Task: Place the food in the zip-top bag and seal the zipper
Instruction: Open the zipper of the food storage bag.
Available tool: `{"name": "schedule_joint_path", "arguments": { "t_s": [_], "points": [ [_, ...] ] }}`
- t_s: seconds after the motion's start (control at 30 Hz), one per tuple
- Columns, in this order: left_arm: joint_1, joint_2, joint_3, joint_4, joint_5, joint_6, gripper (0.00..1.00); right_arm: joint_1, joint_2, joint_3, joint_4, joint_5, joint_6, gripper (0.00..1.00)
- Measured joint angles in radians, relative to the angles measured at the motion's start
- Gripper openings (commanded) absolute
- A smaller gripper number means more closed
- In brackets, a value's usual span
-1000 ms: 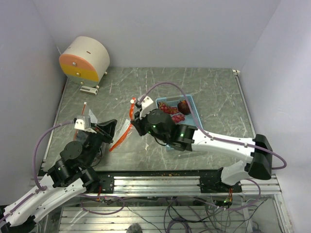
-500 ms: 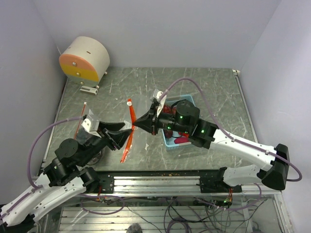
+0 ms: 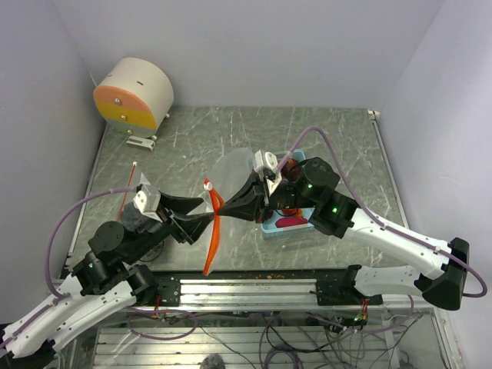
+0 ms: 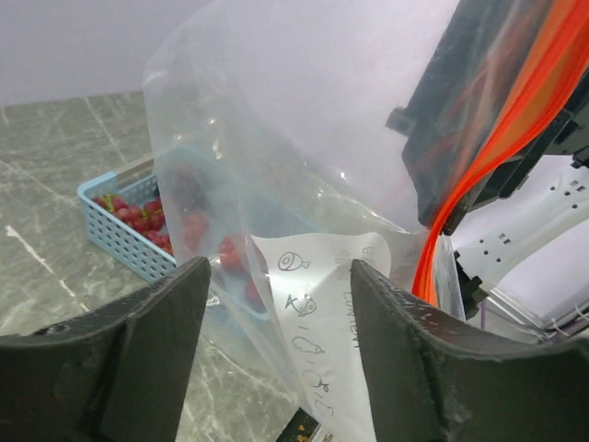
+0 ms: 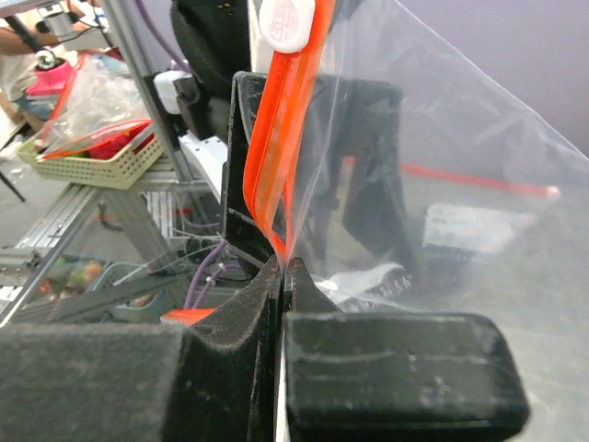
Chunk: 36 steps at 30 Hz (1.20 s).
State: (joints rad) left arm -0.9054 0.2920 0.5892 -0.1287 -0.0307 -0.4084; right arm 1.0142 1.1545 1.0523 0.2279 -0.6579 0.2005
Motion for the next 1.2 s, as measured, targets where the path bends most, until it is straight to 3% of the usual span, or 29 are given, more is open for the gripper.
{"name": "schedule_joint_path", "arguments": {
  "t_s": [0.13,0.17,0.2,0.23,0.27,0.3,0.5,0.7,0.73,0.83,0.93,1.2],
  "points": [
    [0.0,0.028,-0.018,0.043,0.048,-0.015,0.73,-0.001,0.014,0.0,0.015,-0.049,0.002,0.0],
    [0.0,0.04,-0.02,0.057,0.06,-0.016,0.62,-0.001,0.018,0.0,0.017,-0.058,0.003,0.0],
    [0.0,0.051,-0.023,0.069,0.071,-0.019,0.44,-0.001,0.02,0.0,0.019,-0.065,0.003,0.0],
    [0.0,0.061,-0.025,0.081,0.082,-0.023,0.17,-0.001,0.022,0.0,0.021,-0.072,0.004,0.0],
    [0.0,0.074,-0.029,0.1,0.1,-0.02,0.08,-0.001,0.023,0.0,0.023,-0.077,0.005,0.0],
    [0.0,0.083,-0.031,0.111,0.111,-0.029,0.07,-0.001,0.023,0.0,0.023,-0.08,0.005,0.0],
    [0.0,0.109,-0.033,0.133,0.149,-0.014,0.07,-0.001,0.023,0.0,-0.003,-0.024,-0.008,0.0],
    [0.0,0.059,0.016,-0.045,0.006,-0.001,0.07,-0.01,0.021,0.0,-0.106,0.135,-0.054,0.0],
    [0.0,0.046,0.028,-0.072,-0.017,0.0,0.12,-0.011,0.021,0.0,-0.124,0.148,-0.064,0.0],
    [0.0,-0.005,0.062,-0.127,-0.054,0.009,0.41,-0.012,0.021,0.0,-0.148,0.156,-0.087,0.0],
    [0.0,-0.076,0.072,-0.136,-0.06,0.013,0.53,-0.012,0.016,0.0,-0.151,0.129,-0.104,0.0],
    [0.0,-0.181,0.027,-0.016,-0.016,0.007,0.4,-0.012,-0.008,-0.004,-0.142,0.015,-0.115,0.0]
  ]
}}
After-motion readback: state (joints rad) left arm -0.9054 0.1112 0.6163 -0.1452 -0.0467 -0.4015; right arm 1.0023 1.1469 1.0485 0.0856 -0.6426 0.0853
